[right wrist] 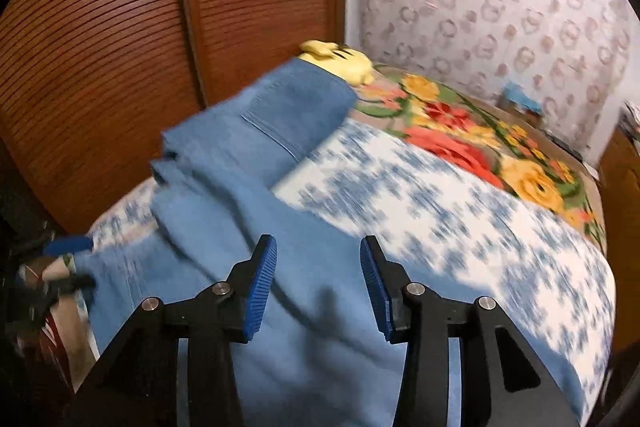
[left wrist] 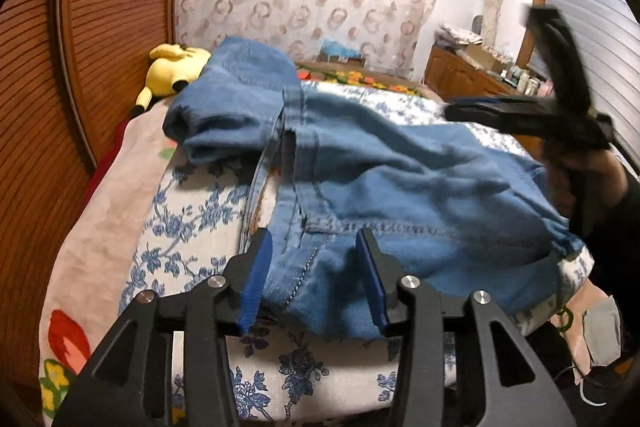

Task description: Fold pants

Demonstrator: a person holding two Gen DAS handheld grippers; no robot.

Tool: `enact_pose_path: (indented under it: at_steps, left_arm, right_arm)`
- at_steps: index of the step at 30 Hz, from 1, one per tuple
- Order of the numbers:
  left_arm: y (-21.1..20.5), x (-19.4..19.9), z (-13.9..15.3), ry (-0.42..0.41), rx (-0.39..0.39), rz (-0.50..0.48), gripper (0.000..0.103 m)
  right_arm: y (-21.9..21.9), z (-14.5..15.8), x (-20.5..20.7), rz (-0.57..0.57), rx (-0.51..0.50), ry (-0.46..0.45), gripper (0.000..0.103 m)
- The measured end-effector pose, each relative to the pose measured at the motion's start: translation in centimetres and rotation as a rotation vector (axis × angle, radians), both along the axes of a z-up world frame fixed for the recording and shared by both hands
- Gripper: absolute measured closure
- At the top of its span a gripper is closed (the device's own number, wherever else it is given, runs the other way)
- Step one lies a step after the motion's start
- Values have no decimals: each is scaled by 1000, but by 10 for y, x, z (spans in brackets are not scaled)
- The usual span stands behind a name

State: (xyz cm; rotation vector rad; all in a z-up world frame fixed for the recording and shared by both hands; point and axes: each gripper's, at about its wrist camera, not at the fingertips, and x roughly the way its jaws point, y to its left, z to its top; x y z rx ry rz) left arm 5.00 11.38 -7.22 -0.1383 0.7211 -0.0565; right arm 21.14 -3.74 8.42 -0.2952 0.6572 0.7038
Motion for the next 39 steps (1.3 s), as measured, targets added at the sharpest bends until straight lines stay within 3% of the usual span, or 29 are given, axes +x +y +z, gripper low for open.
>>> enact_pose_path:
  at_steps: [9,10,12,15,29,39]
  left_arm:
    - [-3,0,-13,38,27,-1,59]
    - [-5,-1,-12,35,35,-6,63]
    - [-10,-2,-10,29,47,-25,72]
    - [-14,-2,-11,32,62,-40,74]
    - [-12,9,-19,66,57,-30,70]
    - [-6,17,-20,56,-23,-25,70]
  right_arm:
    - [-64,-35,-34,-134,-23,79,58]
    - [-66,-38,-36,-143,-20,84,58]
    - [-67,-42,-37,-161,-22,96,58]
    - [-60,-47,-39,-174,-20,105,58]
    - [-58,-68,-34,-205,-13,86,39]
    - [-61,-66,-32,-205,-18,82,38]
